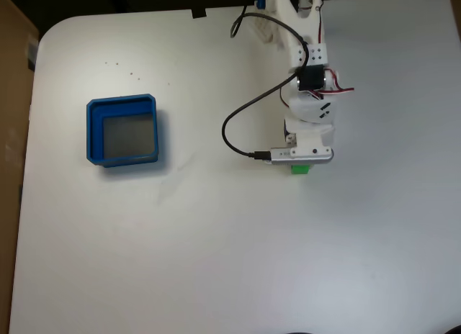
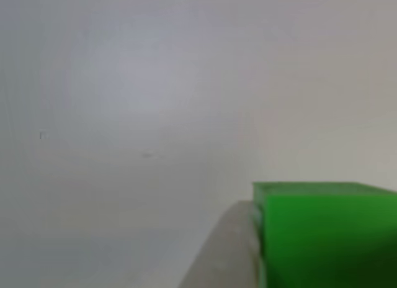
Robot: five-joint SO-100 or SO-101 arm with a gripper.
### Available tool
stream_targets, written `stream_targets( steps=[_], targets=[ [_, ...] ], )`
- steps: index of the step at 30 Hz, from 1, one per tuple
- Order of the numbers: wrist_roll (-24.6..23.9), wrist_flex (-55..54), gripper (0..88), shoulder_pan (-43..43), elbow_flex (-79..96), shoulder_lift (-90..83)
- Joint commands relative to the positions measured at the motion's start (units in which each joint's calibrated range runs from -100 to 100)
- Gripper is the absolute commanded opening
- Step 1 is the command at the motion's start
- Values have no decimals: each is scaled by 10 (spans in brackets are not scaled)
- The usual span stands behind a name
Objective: Pick up green cube and drop it in the blue box
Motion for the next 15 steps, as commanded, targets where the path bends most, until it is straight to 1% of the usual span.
stream_targets(
  steps=[1, 5, 10, 15],
  targets=[
    [2, 58, 5, 46, -28, -91],
    [1, 105, 5, 95, -29, -127],
    [1, 108, 5, 151, -34, -151],
    [1, 106, 5, 231, -35, -168]
  ],
)
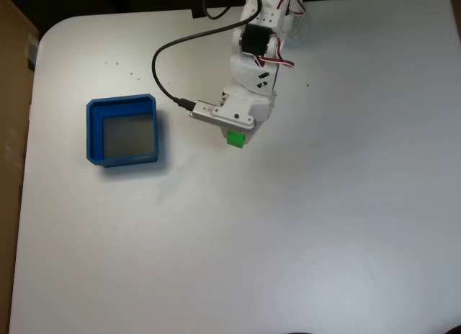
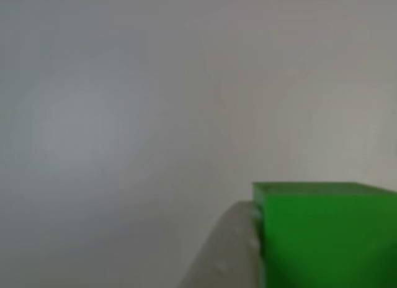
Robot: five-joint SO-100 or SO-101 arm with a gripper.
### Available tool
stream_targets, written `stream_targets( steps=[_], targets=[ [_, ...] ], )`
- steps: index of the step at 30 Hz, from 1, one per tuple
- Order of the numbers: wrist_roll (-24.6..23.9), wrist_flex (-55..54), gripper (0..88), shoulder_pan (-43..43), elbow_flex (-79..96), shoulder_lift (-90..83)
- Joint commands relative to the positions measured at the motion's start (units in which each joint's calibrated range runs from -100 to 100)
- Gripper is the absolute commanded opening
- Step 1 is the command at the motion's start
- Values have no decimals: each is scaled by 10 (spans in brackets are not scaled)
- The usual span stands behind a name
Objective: Pick up green cube and drop it in the blue box
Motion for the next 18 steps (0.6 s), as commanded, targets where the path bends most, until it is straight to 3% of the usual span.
stream_targets(
  steps=[1, 18],
  targets=[
    [1, -1, 5, 69, -35, -48],
    [1, -2, 5, 227, -36, -44]
  ],
)
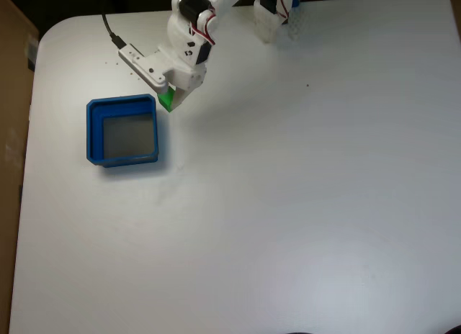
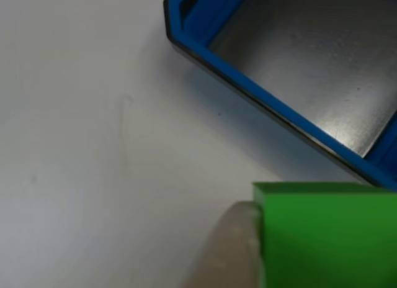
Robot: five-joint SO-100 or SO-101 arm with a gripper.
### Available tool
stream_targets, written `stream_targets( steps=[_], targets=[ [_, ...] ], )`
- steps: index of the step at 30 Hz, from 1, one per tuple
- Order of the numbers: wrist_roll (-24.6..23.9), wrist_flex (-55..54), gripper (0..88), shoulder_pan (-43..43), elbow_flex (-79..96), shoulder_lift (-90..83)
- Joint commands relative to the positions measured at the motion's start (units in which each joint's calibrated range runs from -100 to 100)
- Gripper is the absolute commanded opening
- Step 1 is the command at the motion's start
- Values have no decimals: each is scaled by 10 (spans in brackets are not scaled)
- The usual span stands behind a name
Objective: Pick up green cube and drop it in the blue box
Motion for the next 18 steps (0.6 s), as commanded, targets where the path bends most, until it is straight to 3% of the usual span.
stream_targets(
  steps=[1, 7, 18],
  targets=[
    [0, -3, 5, 25, -37, -33],
    [0, -3, 5, 31, -91, -13],
    [0, -2, 5, 48, -296, 175]
  ],
)
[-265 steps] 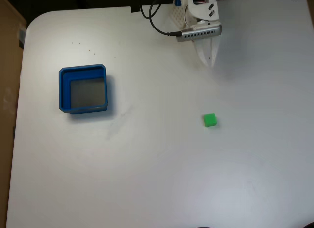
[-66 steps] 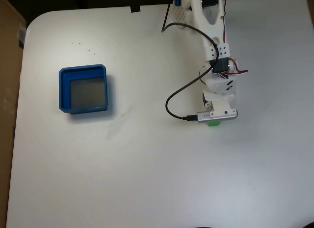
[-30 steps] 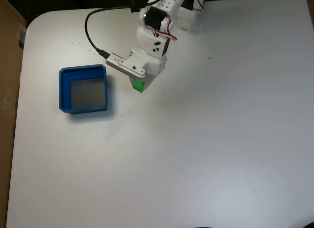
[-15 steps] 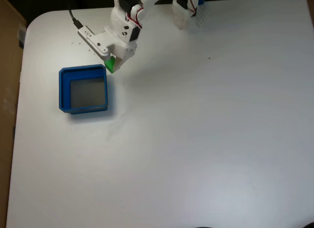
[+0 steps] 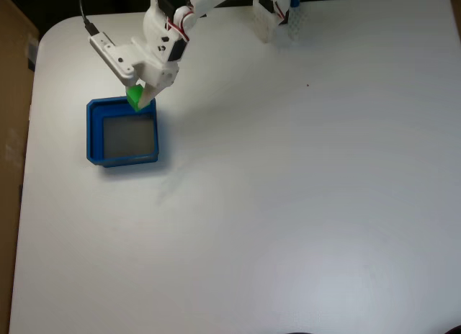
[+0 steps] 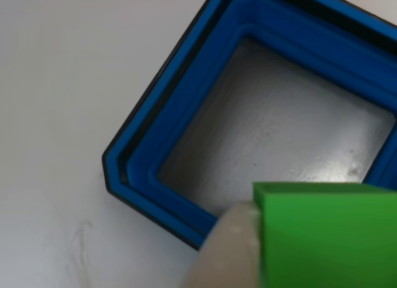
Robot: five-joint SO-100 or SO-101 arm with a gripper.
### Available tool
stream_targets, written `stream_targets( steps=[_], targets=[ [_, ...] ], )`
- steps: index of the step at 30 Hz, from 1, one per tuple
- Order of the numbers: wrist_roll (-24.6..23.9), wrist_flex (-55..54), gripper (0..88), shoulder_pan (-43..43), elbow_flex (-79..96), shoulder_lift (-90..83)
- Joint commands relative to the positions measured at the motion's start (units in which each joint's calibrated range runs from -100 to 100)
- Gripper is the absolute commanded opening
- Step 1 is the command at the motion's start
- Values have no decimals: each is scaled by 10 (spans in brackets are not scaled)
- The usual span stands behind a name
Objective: Pick up green cube and drop it in the blue box
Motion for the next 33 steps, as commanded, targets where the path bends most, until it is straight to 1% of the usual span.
stream_targets(
  steps=[1, 10, 18, 26, 33],
  targets=[
    [0, -3, 5, 10, -101, 61],
    [0, -3, 5, 19, -202, 166],
    [0, -3, 5, 26, -258, 204],
    [-1, -3, 5, 29, -263, 243],
    [-3, -3, 5, 29, -260, 242]
  ],
)
